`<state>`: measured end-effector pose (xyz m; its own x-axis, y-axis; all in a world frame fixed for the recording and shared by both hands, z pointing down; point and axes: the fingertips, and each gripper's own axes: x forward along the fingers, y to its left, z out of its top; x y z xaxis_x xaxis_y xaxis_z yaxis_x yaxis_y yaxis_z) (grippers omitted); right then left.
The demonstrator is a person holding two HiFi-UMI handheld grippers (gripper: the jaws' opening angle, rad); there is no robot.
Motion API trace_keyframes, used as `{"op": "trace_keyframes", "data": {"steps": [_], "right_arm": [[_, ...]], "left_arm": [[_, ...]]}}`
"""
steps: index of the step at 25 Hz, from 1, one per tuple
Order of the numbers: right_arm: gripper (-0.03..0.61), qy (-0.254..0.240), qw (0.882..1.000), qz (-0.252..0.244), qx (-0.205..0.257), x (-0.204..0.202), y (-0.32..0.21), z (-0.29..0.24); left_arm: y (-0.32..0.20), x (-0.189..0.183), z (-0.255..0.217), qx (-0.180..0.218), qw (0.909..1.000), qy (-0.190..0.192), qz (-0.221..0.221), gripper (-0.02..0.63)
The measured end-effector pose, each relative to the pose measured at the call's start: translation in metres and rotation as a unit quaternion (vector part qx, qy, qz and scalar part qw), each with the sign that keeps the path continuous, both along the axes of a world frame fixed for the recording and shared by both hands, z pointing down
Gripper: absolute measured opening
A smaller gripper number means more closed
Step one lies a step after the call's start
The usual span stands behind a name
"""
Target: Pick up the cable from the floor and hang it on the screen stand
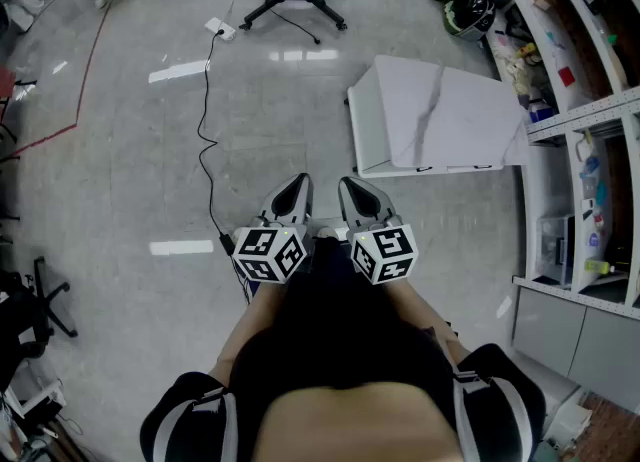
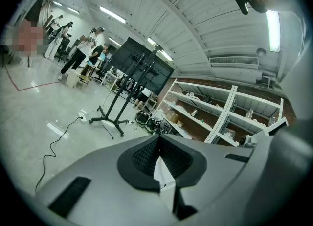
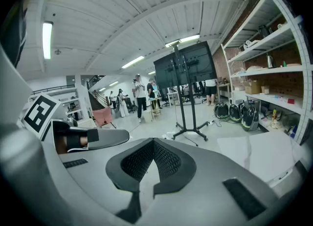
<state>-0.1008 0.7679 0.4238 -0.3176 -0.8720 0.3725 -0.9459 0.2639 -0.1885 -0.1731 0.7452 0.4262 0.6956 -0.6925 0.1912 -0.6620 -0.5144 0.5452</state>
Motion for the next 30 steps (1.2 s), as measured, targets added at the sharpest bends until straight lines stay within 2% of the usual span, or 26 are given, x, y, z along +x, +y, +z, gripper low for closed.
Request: {"op": "trace_keyframes", "data": {"steps": [3, 7, 23, 30], "right_arm": [[0.025, -0.005, 1.0, -0.004, 0.021, 0.029, -0.007, -0.006], [0.025, -0.009, 0.999, -0.011, 0.033, 0.055, -0.018, -0.007], [0.025, -0.022, 0.998, -0.011, 0.053, 0.098, -0.048, -0.018], [0.026, -0.015, 0.998, -0.016, 0.056, 0.101, -0.084, -0.018]], "left_arm": [[-0.001, 0.027, -0.003, 0.004, 1.0, -0.001, -0.004, 0.006], [-0.004, 0.047, -0.002, 0.006, 0.9997, -0.025, -0.006, 0.006], [-0.017, 0.078, -0.002, 0.0, 0.999, -0.041, -0.019, 0.006], [-0.051, 0.084, 0.003, -0.011, 0.999, -0.036, -0.024, 0.006]]}}
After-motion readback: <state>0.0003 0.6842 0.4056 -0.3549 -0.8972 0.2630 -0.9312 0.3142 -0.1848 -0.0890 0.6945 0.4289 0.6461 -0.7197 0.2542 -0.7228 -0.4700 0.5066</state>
